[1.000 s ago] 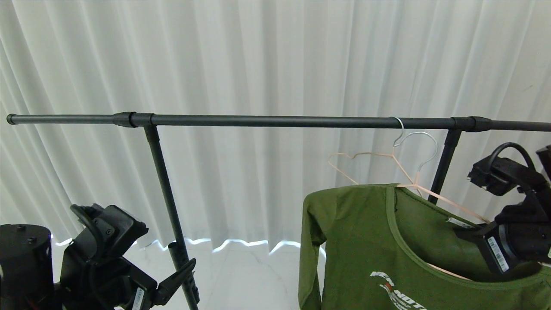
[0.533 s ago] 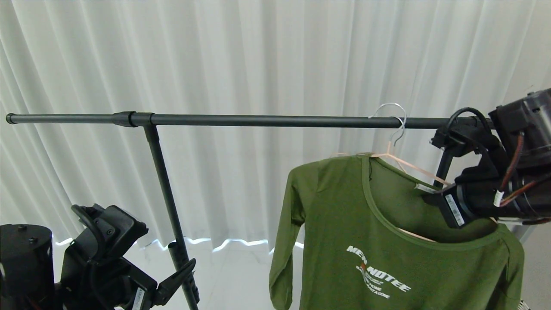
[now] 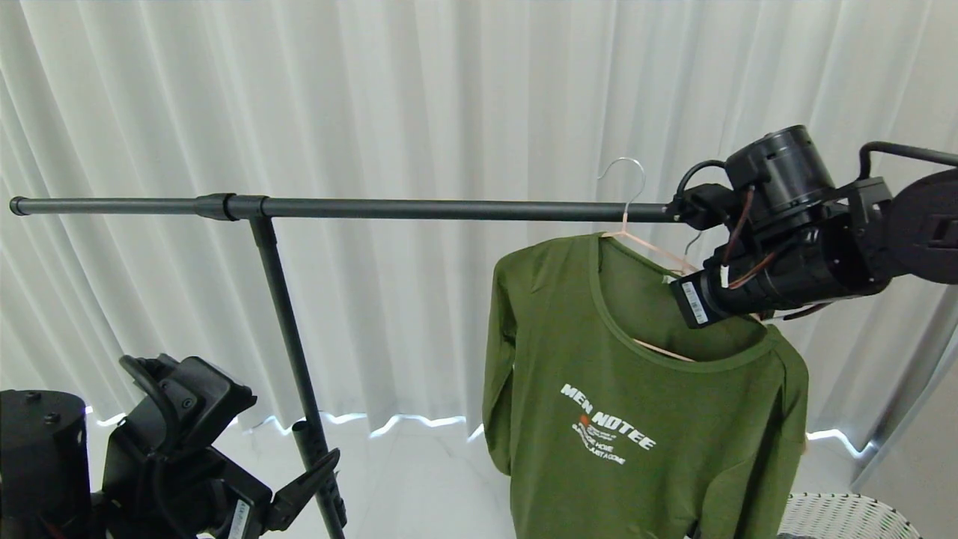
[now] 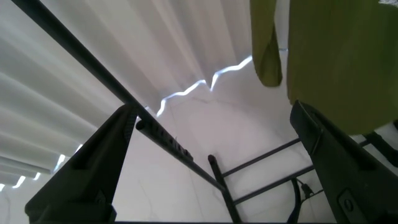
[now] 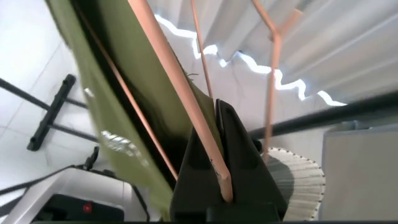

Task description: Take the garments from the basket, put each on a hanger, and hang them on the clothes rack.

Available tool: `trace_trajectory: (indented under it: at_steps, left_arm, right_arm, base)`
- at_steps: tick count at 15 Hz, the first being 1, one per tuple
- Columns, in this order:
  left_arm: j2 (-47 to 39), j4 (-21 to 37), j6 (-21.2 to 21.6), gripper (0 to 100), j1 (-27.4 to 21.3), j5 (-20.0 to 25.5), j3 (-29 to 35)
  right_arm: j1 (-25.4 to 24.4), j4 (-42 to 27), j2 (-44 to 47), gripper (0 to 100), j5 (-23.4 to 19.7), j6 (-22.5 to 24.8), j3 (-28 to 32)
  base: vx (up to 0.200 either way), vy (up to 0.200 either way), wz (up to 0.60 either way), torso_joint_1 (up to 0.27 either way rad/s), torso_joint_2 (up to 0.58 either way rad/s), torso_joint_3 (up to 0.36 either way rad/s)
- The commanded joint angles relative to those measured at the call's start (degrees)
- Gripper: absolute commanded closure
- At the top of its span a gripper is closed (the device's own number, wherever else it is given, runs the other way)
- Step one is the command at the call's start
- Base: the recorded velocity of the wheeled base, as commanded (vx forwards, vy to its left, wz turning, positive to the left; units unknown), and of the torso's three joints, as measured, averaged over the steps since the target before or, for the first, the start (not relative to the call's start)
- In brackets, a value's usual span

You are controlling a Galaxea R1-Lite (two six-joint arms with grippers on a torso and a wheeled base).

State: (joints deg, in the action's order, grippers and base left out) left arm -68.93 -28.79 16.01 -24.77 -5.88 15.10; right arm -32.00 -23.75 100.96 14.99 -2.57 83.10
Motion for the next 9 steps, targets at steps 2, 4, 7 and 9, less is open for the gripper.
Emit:
trace_trajectory:
  at_steps: [2, 4, 7, 9]
  left_arm:
    - [0.0, 0.0, 0.0, 0, -0.2, 0.0, 0.1]
    - [-0.1, 0.0, 0.0, 0, -0.2, 0.0, 0.1]
    - [-0.1, 0.0, 0.0, 0, -0.5, 0.0, 0.1]
    - [-0.1, 0.0, 0.0, 0, -0.6, 0.0, 0.1]
  right_arm:
    - [0.1, -1.4, 5.3, 100, 0.6, -1.0, 2.7]
    - [0.2, -1.5, 6.9, 100, 1.5, -2.7, 4.4]
    - [0.1, -1.5, 7.7, 100, 2.1, -2.8, 5.3]
    - [0.0, -1.6, 7.8, 100, 2.2, -2.9, 5.0]
  base:
    - [0.0, 0.0, 0.0, 0.0, 0.0, 0.0]
    - [0.0, 0.0, 0.0, 0.0, 0.0, 0.0]
    - [0.0, 0.0, 0.0, 0.0, 0.0, 0.0]
    - [0.0, 0.0, 0.0, 0.0, 0.0, 0.0]
